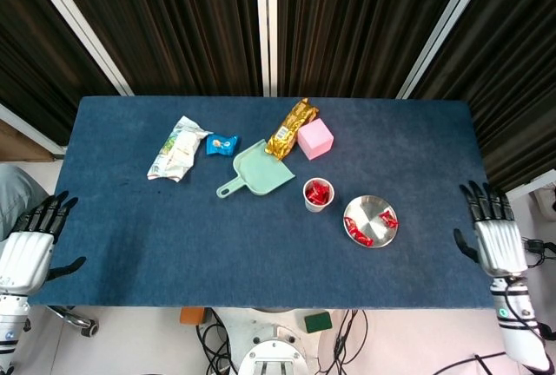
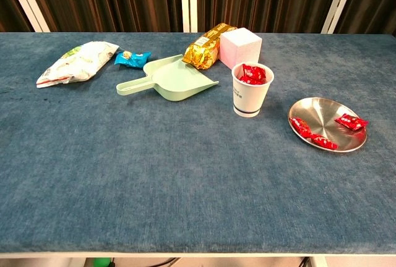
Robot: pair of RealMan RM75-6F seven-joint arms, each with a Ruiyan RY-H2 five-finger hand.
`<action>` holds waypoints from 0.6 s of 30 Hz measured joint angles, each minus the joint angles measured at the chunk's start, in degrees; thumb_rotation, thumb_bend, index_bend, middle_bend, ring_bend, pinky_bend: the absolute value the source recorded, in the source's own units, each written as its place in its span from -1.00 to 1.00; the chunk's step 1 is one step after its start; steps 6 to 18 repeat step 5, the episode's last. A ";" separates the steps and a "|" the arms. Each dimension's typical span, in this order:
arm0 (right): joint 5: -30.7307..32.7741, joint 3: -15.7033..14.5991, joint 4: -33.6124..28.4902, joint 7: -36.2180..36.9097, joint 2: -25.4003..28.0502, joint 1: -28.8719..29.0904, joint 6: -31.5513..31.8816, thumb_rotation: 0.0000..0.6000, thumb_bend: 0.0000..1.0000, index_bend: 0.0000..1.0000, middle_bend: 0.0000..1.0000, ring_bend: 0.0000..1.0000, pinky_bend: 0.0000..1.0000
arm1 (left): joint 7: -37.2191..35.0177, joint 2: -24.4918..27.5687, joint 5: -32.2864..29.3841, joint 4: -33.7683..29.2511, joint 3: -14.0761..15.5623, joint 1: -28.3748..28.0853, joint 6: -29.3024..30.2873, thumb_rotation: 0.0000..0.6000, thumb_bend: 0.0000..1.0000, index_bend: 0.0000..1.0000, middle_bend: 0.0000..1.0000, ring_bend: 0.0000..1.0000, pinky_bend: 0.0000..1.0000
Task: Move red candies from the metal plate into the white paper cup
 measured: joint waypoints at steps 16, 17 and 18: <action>3.23 -0.06 0.99 5.28 3.17 -4.01 -1.12 1.00 -0.40 -1.00 -1.00 -1.00 -1.00 | -0.05 0.05 -0.61 -0.21 -0.29 0.32 0.44 1.00 -0.81 -0.86 -0.94 -1.00 -0.71; 3.23 -0.06 0.99 5.28 3.17 -4.01 -1.12 1.00 -0.40 -1.00 -1.00 -1.00 -1.00 | -0.05 0.05 -0.61 -0.21 -0.29 0.32 0.44 1.00 -0.81 -0.86 -0.94 -1.00 -0.71; 3.23 -0.06 0.99 5.28 3.17 -4.01 -1.12 1.00 -0.40 -1.00 -1.00 -1.00 -1.00 | -0.05 0.05 -0.61 -0.21 -0.29 0.32 0.44 1.00 -0.81 -0.86 -0.94 -1.00 -0.71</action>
